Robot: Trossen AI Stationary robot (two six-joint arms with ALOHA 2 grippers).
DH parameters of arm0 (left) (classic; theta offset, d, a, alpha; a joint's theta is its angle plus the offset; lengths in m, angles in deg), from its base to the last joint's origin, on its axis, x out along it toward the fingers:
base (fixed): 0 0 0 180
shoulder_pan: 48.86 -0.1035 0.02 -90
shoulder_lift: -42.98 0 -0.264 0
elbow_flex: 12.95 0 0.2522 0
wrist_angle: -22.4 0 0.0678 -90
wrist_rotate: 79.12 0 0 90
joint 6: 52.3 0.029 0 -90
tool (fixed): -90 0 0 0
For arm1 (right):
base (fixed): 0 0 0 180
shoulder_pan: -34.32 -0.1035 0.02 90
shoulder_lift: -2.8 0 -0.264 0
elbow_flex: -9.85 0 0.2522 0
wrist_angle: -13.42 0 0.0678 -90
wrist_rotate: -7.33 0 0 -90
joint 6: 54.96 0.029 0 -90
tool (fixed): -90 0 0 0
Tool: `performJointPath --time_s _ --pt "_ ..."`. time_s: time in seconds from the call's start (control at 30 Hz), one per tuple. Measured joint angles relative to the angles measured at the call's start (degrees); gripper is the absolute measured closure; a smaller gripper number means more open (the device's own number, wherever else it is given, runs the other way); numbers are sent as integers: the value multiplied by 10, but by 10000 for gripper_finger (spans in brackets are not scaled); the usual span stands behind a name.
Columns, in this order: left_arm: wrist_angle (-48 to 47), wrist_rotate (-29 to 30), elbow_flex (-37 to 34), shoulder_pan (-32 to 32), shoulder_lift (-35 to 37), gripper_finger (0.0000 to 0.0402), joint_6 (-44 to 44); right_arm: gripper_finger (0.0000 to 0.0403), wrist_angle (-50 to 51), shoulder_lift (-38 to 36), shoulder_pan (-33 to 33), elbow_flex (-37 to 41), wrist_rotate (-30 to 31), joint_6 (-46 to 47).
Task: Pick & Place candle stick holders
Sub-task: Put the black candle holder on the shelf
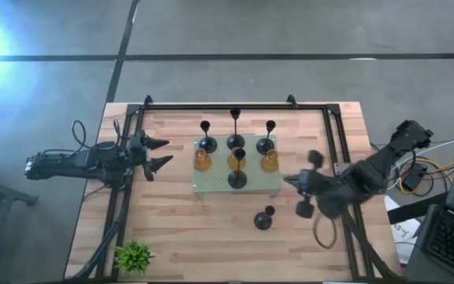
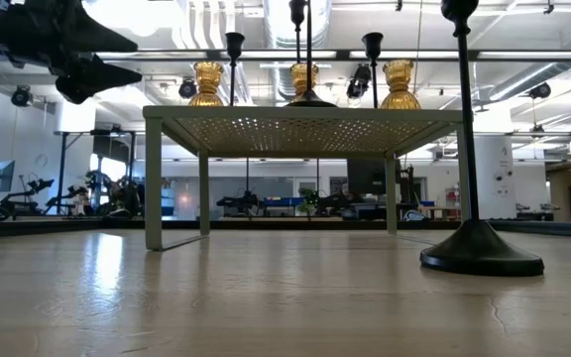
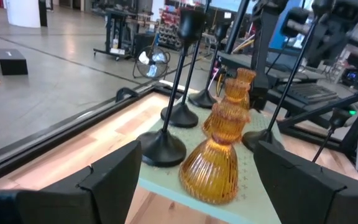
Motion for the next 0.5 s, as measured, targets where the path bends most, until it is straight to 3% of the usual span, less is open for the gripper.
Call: performJointPath --time_s 0.1,0.2,0.37,0.5 --pt "13 0 0 0 0 87 1 395 81 0 -63 6 34 127" --pt "24 0 0 0 0 87 10 395 78 0 -110 48 42 205" --pt "48 0 0 0 0 87 37 395 24 2 -145 130 80 255" --pt "67 0 0 0 0 87 41 395 11 1 -135 152 144 230"
